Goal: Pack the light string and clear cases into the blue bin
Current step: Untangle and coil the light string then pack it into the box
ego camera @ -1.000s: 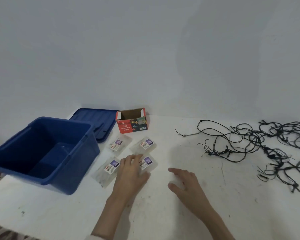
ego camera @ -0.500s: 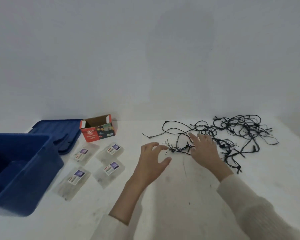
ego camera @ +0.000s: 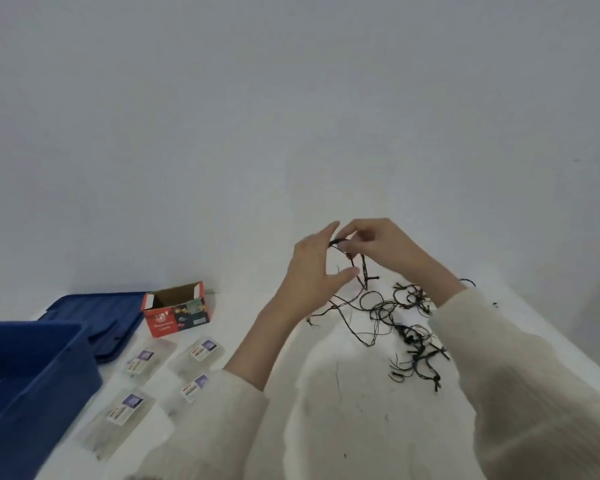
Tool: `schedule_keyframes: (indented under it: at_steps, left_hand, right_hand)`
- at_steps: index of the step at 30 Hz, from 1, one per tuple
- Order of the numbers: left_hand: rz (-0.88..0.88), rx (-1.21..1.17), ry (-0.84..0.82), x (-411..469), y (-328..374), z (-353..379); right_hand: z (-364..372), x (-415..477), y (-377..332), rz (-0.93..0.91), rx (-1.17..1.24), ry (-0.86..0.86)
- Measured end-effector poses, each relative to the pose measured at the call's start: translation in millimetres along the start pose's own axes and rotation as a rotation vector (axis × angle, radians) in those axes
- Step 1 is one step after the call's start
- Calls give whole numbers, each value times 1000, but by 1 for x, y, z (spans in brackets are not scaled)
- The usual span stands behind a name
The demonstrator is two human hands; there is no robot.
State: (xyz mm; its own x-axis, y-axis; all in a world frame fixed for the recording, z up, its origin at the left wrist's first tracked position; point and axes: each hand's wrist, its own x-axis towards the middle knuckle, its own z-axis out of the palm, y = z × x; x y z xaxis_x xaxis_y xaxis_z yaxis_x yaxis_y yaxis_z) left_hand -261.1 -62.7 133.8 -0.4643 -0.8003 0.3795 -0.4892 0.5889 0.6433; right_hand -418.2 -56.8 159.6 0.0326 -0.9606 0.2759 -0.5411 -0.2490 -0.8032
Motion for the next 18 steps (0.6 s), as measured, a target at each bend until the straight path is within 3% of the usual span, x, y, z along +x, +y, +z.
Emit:
schedule_keyframes:
  at_steps: [3,5,7,10,14,16,18]
  left_hand:
    - [18,-37,92,24,24,-23]
    - [8,-155,253,36,30,-43]
    - [-12,-302,350,41,33,-60]
    - [-53,-359,309,38,35,-65]
    - [-236,-508,360,26,23,-64]
    - [-269,-370,150,21,20,-71]
    - [-229,-405,-137,18,29,-74]
  right_hand:
    - [-19,7,-32,-77,72,76]
    - [-31,7,-35,-35,84,85]
    - [-41,4,-30,66,82,-16]
    - [-46,1,-28,172,17,-128]
    - [-57,6,-54,139,86,101]
    - [-63,7,-72,93,204,141]
    - [-62,8,-89,32,112,81]
